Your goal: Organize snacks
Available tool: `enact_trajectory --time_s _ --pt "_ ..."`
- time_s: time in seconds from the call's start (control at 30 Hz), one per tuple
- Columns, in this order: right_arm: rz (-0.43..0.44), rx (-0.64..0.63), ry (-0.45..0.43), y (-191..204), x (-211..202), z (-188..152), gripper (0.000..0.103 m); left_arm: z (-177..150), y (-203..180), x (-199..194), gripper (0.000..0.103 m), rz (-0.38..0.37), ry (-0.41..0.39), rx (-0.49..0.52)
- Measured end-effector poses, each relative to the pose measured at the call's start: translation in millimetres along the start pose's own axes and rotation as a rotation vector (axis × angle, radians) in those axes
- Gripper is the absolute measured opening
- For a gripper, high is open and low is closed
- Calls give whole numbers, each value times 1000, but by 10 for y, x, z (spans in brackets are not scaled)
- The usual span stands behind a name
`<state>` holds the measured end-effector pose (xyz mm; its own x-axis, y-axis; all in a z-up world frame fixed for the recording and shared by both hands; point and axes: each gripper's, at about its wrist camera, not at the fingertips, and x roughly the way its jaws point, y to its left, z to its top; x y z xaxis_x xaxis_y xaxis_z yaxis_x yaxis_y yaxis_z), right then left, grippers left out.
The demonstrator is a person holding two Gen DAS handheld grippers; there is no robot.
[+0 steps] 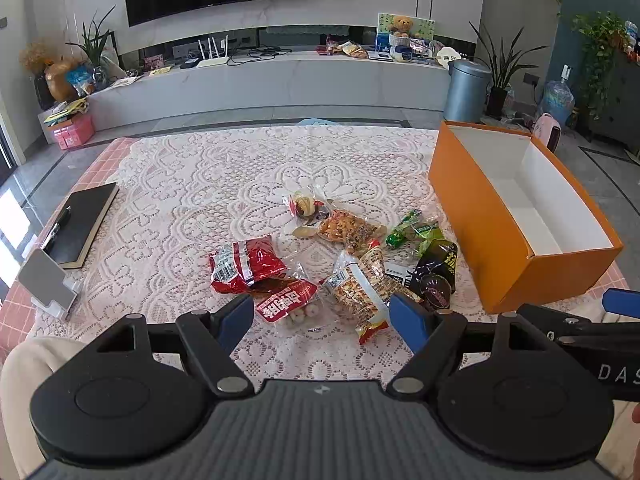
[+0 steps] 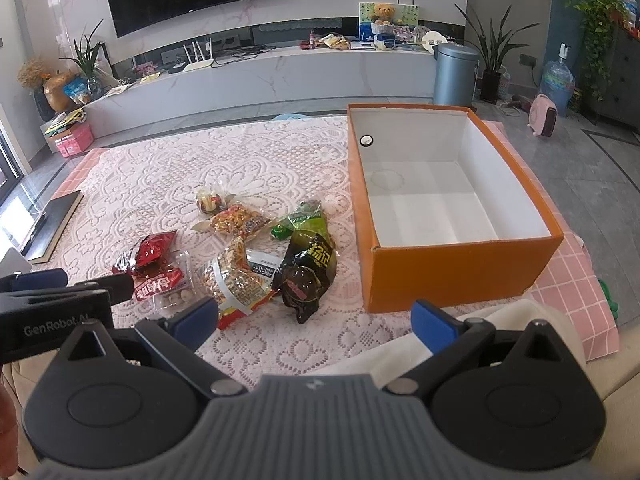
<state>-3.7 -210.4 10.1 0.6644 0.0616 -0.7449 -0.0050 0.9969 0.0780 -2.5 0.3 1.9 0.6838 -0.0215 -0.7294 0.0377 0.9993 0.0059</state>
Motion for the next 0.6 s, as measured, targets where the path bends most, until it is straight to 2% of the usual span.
enact_trajectory --time_s 0.6 --pt "3 -4 4 34 9 -13 100 -3 0 5 90 -2 0 0"
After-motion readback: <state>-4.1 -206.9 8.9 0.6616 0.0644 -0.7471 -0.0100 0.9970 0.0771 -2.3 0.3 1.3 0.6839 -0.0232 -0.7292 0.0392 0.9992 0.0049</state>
